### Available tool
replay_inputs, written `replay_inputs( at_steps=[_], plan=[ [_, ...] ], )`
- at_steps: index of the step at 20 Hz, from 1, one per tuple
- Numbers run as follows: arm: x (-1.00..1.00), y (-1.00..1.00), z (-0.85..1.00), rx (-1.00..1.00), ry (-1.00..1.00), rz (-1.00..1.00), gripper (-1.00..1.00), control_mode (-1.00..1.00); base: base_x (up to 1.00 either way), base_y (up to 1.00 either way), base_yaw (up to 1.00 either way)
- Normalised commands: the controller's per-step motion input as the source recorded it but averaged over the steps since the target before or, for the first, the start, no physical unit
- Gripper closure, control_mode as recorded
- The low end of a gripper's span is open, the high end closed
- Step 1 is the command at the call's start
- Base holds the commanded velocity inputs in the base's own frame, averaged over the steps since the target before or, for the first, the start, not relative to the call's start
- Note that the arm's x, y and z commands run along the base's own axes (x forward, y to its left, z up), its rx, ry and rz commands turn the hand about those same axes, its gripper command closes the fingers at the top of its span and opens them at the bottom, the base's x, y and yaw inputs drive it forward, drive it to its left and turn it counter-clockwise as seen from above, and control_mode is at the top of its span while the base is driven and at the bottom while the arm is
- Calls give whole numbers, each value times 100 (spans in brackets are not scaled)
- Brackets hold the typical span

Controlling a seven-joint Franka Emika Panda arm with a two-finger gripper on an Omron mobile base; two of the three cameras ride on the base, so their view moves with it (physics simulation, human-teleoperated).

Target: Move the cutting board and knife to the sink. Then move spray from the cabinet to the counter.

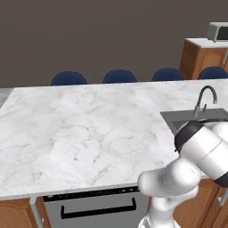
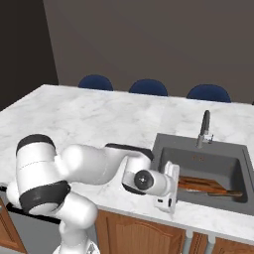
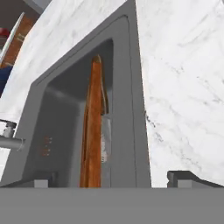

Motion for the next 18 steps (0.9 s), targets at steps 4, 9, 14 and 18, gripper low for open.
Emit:
replay_inputs(
  at_steps=[4,9,14,18],
  plan=[
    [-44,1,100,0,-2,-1,-100,-100,0,0,0],
    [-34,12,100,0,-6,-1,-100,-100,0,0,0],
    [-8,7,56,0,5,-1,-100,-100,0,0,0],
    [-6,0,34,3,0,0,-100,-100,0,0,0]
  ],
)
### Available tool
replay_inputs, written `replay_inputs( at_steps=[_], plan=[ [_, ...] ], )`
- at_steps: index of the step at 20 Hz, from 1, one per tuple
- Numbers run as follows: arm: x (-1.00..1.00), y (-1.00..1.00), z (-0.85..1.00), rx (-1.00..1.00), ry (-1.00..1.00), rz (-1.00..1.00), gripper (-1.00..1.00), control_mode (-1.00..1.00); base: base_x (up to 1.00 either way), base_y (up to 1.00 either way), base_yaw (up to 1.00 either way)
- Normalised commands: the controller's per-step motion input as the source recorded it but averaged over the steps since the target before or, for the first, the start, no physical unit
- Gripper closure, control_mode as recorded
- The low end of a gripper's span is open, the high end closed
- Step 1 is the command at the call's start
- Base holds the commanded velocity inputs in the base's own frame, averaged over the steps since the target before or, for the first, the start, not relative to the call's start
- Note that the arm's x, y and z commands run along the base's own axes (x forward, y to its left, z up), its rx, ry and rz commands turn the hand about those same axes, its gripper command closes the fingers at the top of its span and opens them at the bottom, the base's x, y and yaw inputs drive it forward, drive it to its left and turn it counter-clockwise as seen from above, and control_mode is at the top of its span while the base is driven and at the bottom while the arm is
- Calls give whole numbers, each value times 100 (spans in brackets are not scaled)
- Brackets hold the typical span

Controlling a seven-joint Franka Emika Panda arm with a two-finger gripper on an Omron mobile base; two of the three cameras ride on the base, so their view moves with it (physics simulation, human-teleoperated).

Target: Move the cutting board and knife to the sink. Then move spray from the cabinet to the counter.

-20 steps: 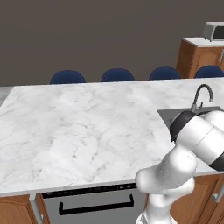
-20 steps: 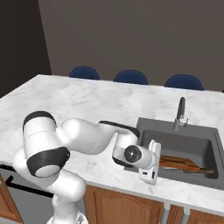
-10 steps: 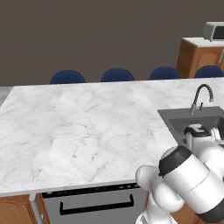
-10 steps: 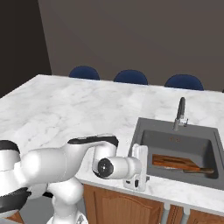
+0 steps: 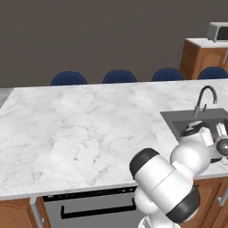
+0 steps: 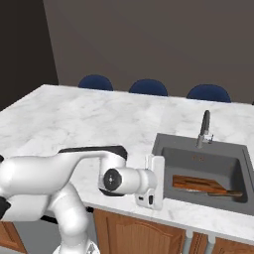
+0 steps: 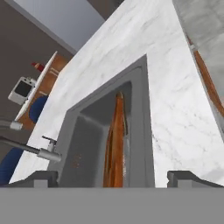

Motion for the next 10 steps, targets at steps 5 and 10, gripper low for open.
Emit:
replay_inputs(
  at_steps=[5,10],
  plan=[
    [-56,4,100,7,13,0,-100,-100,0,0,0],
    [-80,14,100,0,24,3,-100,-100,0,0,0]
  ],
)
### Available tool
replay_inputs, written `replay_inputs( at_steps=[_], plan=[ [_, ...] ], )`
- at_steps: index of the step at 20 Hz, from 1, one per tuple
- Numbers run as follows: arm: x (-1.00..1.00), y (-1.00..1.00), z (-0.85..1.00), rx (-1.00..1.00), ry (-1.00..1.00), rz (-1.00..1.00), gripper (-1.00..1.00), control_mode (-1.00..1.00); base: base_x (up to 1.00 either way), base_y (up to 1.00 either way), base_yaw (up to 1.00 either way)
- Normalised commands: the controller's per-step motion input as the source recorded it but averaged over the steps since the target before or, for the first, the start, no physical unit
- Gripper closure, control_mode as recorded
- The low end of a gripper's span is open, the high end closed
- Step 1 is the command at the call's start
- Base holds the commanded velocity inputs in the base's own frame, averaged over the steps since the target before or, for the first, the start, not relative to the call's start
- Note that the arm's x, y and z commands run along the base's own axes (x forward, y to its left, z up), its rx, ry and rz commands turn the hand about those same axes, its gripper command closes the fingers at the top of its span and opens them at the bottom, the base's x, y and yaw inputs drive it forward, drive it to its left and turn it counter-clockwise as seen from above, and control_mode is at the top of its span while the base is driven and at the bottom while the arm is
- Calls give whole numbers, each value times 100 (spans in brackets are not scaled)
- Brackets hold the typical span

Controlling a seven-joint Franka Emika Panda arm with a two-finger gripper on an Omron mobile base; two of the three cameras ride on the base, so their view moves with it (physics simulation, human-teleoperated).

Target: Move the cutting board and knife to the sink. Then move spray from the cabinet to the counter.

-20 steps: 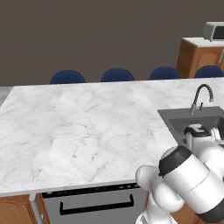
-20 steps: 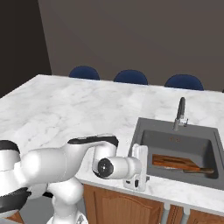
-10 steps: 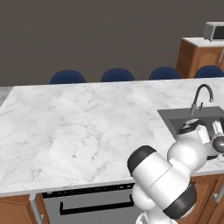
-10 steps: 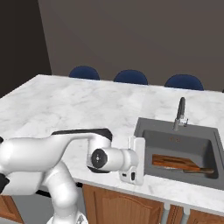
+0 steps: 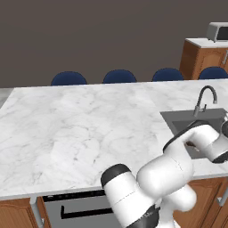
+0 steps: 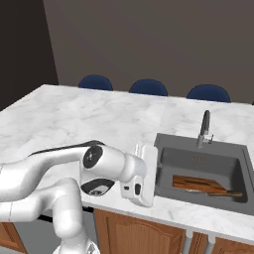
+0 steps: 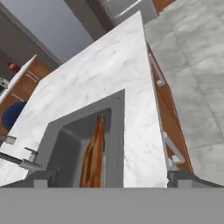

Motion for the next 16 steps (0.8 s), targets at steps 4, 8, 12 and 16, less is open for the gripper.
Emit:
replay_inputs(
  at_steps=[4,8,12,16],
  plan=[
    [-93,25,100,0,26,10,-100,-100,0,0,0],
    [-67,55,93,0,17,16,-100,-100,0,0,0],
    [-52,51,87,3,5,25,-100,-100,0,0,0],
    [-27,27,100,8,1,27,-100,-100,0,0,0]
  ],
)
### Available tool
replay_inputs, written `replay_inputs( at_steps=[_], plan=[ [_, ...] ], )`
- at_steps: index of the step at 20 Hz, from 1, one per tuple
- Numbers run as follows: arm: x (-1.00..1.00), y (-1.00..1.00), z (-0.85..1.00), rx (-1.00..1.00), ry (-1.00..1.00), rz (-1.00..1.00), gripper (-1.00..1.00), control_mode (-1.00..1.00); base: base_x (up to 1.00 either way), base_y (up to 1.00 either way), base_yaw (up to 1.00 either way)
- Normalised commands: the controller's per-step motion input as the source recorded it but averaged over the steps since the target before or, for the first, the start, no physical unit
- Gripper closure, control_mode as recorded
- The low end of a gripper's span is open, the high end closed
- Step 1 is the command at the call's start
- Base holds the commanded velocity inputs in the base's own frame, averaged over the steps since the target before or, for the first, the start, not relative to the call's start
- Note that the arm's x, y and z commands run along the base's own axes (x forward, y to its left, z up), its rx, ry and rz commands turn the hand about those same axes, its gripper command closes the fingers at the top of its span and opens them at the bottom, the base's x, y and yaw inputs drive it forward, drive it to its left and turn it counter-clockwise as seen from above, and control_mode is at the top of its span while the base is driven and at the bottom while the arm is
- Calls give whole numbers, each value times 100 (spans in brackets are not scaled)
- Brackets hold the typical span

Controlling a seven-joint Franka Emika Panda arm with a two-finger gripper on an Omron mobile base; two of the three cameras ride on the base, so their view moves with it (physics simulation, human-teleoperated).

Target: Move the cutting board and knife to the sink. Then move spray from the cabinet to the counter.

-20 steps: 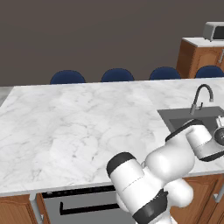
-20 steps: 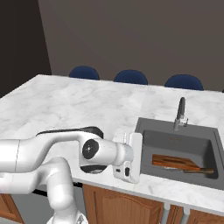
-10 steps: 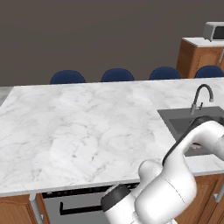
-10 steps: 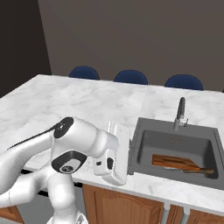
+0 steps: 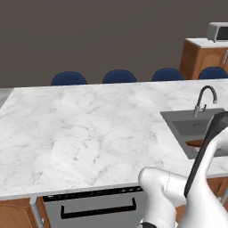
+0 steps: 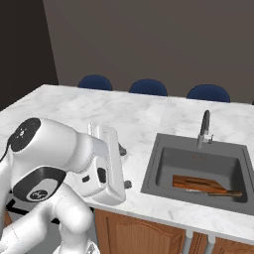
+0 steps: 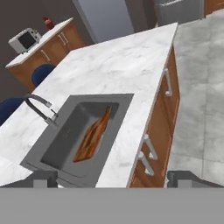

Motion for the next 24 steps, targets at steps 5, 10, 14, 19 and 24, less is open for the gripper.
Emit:
replay_inputs(
  at_steps=[5,10,14,19,24],
  plan=[
    [-2,12,48,2,2,12,-100,-100,0,0,0],
    [-4,0,0,0,0,2,-100,-100,0,0,0],
    [-18,-8,0,0,4,13,-100,100,-25,-26,19],
    [0,0,0,0,0,0,-100,100,-50,-85,39],
    [0,0,0,0,0,0,-100,100,-34,-98,33]
  ],
)
